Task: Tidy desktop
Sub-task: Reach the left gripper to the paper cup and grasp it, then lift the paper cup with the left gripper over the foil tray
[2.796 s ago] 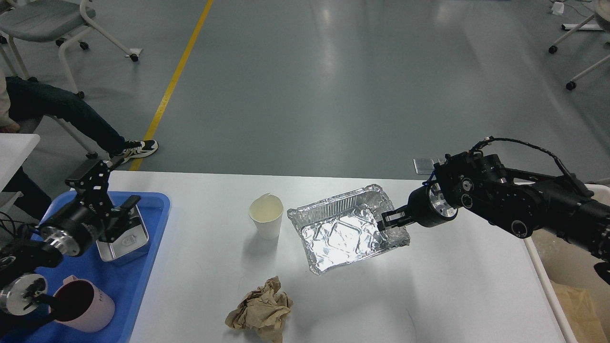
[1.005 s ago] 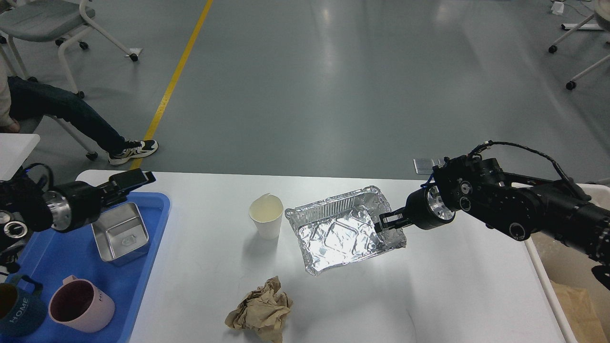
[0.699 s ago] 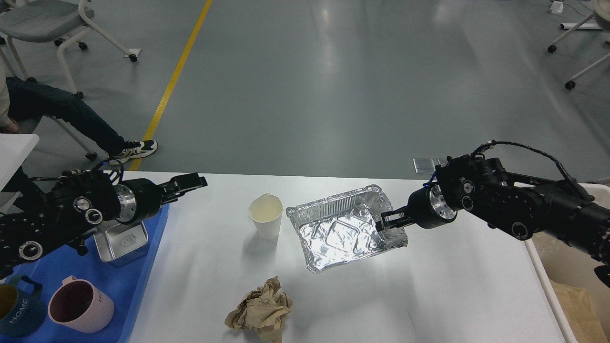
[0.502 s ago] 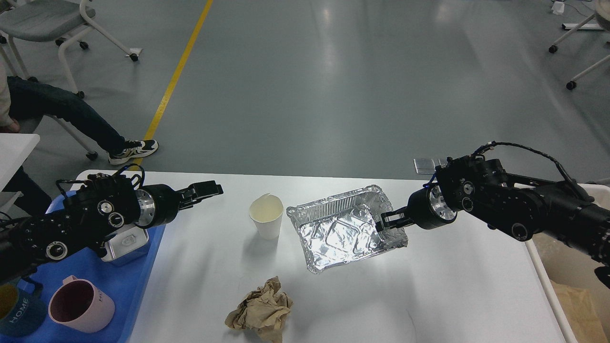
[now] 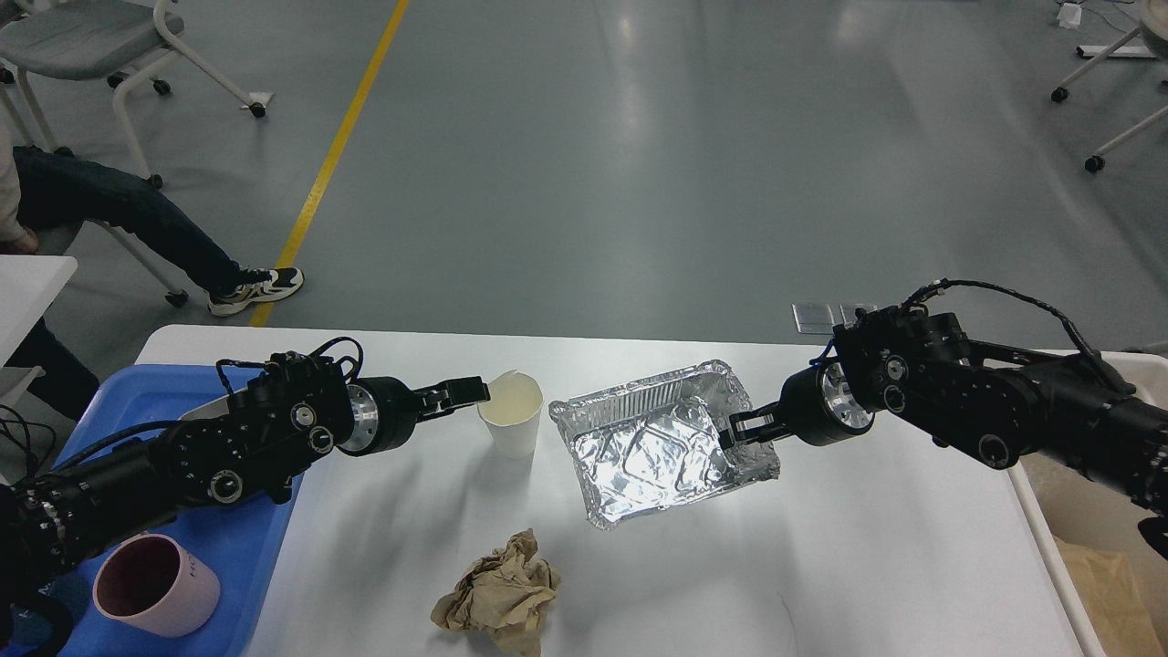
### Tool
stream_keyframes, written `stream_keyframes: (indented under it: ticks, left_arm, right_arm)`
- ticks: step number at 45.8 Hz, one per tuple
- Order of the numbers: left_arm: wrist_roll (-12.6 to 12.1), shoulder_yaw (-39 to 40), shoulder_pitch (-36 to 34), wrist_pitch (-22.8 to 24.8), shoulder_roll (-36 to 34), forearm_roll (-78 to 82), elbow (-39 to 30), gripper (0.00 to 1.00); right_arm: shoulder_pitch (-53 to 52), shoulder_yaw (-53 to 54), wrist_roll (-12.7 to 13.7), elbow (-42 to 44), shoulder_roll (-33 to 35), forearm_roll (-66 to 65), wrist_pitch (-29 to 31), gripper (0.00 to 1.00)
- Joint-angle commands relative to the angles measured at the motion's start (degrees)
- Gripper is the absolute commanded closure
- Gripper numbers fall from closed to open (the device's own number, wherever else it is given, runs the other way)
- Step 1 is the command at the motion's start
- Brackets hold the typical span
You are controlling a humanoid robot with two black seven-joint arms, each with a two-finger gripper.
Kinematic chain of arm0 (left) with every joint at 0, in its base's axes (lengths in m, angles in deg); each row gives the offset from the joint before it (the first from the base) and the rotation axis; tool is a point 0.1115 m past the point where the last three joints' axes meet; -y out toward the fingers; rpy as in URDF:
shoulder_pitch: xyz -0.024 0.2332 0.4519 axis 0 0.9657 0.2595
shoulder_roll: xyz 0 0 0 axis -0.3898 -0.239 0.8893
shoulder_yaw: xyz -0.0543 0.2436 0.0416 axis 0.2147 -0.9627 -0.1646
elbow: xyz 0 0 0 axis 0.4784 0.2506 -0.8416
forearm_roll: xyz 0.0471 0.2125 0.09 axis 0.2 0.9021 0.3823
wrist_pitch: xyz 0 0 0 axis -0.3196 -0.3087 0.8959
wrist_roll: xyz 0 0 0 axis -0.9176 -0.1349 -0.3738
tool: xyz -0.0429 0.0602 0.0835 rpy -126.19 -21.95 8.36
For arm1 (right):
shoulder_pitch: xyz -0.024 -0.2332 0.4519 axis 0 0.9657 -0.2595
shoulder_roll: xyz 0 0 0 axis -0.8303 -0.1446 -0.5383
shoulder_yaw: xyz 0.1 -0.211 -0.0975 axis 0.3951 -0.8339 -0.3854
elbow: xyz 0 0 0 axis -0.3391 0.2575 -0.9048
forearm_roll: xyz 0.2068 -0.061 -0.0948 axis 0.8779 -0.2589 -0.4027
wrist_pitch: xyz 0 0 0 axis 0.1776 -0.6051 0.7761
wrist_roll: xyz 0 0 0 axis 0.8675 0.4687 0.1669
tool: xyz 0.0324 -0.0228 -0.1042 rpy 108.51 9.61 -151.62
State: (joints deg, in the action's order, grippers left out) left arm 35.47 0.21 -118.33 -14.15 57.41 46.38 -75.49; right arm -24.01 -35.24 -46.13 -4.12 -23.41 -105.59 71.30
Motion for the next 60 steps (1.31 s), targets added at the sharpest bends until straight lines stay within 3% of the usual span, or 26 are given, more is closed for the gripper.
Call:
stream_keyframes:
  ticks: [1,7,15,26,31,46,60]
  left_arm:
    - [0.0,-0.1,0.0,-0.2,3.4,-0.1,2.1,0.08]
    - [-0.5,-0.7,-0.3,-0.3,6.0,-0.1,5.2,0.14]
    - [-1.3,-4.0,-1.0,-0.3,6.5,-0.5,5.4,0.31]
    - [0.2,-5.5,-1.0,-0.3,6.4,-0.7,5.4,0.84]
    - [2.2,-5.9,-1.1,-0.3,6.3,-0.8,5.4,1.00]
    - [3.1,-6.1,-2.6,0.2,4.1,-1.1,4.1,1.00]
    - [2.5,-6.1,-3.6,0.1,-12.6,-1.2,-9.9,0.99]
  right_arm:
    - [0.7,0.1,0.0,-0.1,0.0,0.0,-0.1,1.00]
    - [1.1,0.2,0.0,-0.1,0.0,0.0,-0.5,1.00]
    - [1.2,0.2,0.0,-0.1,0.0,0.0,-0.5,1.00]
    - [1.3,0.2,0.1,0.1,0.0,0.0,-0.9,1.00]
    - [1.3,0.2,0.1,0.2,0.0,0.0,-1.1,1.00]
    - [1.5,0.2,0.1,0.2,0.0,0.0,-1.1,1.00]
    - [1.7,0.3,0.1,0.3,0.0,1.8,-1.2,1.00]
